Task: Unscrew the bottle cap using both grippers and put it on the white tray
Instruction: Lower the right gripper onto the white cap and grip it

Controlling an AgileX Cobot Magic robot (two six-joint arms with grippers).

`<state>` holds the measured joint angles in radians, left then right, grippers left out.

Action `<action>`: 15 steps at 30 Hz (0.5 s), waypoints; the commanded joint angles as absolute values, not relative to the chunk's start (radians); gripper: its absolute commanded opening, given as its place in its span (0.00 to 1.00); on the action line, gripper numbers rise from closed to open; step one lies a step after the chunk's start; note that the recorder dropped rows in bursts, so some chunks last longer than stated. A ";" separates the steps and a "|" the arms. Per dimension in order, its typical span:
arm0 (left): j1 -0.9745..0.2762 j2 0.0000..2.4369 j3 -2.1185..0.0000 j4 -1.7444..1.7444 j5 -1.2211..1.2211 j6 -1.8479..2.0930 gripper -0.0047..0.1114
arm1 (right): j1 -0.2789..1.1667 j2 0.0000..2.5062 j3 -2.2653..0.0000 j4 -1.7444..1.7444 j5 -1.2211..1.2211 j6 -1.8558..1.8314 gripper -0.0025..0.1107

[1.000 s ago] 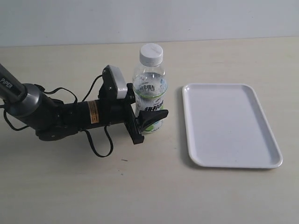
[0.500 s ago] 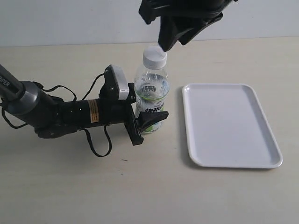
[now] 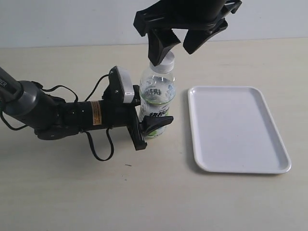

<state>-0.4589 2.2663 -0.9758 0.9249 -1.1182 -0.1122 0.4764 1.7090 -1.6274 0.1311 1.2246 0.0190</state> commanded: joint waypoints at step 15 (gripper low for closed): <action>-0.466 2.206 -0.977 0.995 -0.967 -0.205 0.05 | 0.478 1.716 -1.636 0.113 1.173 0.000 0.61</action>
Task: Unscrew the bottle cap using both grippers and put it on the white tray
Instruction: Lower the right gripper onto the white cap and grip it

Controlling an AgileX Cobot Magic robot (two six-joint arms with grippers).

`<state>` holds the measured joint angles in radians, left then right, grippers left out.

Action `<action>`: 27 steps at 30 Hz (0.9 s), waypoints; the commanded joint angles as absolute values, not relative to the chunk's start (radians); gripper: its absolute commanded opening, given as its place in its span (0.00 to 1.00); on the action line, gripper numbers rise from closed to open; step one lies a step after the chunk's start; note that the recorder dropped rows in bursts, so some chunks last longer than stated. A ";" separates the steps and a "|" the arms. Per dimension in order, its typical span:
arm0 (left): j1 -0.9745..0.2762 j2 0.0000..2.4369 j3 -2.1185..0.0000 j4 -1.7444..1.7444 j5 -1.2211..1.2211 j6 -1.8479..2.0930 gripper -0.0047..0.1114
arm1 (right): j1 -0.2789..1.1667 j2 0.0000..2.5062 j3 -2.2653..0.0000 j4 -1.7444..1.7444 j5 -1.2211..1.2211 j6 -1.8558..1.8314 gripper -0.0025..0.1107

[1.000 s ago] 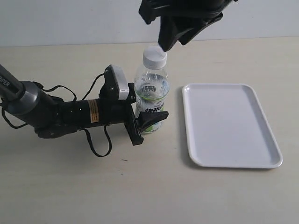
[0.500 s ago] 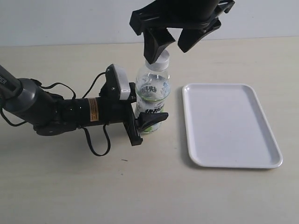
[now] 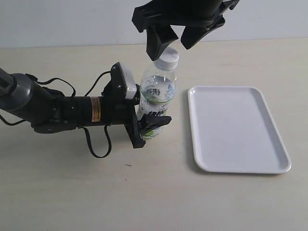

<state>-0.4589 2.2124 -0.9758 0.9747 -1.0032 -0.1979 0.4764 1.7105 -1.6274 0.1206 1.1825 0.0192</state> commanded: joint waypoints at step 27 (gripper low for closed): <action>-0.466 2.206 -0.977 1.006 -0.967 -0.205 0.05 | 0.478 1.762 -1.636 0.137 1.177 -0.015 0.02</action>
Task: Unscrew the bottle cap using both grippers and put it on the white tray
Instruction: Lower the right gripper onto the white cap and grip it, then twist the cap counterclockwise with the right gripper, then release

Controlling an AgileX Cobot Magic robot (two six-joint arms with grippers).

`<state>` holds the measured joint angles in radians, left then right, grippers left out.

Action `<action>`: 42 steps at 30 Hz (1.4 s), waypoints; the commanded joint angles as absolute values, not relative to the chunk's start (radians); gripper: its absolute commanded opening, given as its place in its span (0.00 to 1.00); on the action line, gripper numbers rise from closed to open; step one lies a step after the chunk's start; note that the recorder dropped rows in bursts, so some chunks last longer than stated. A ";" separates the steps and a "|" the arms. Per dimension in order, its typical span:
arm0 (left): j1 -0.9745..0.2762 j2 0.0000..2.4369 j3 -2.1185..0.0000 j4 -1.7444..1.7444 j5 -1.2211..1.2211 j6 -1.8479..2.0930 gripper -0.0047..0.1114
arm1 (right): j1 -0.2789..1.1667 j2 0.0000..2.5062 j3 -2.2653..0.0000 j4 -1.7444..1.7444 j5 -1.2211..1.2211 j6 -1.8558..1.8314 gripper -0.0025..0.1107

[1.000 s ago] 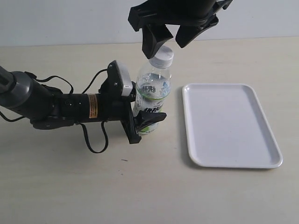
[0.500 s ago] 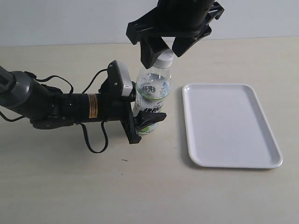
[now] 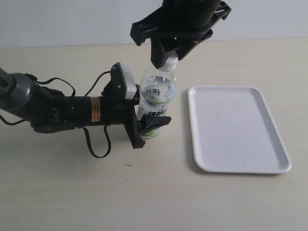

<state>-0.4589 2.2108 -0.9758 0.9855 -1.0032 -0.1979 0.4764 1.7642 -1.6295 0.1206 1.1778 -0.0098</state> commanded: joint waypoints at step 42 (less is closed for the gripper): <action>-0.466 2.206 -0.977 1.013 -0.960 -0.221 0.05 | 0.478 1.762 -1.636 0.109 1.175 -2.055 0.02</action>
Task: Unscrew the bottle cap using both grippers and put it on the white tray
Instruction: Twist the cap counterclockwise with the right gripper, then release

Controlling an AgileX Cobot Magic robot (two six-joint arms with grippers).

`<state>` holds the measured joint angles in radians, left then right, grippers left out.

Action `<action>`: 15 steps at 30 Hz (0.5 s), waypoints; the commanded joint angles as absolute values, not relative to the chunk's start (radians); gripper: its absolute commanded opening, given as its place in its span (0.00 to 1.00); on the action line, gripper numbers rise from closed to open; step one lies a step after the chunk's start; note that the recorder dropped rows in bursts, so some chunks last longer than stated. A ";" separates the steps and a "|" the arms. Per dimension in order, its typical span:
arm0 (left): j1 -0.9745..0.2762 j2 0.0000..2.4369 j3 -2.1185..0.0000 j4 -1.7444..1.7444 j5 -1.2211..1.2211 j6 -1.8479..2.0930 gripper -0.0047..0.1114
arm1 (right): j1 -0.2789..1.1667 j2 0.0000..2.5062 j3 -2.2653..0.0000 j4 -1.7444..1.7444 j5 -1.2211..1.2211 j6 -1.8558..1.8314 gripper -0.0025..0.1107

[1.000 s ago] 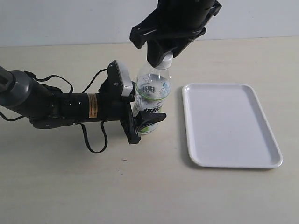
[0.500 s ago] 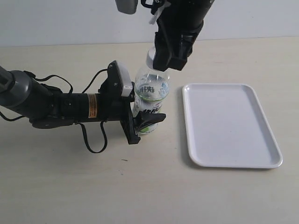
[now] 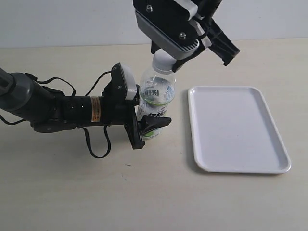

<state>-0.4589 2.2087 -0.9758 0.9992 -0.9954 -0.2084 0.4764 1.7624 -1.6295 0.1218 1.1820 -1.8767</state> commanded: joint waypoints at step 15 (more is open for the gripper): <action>-0.466 2.206 -0.977 1.006 -0.960 -0.221 0.05 | 0.478 1.762 -1.636 0.079 1.122 -2.083 0.51</action>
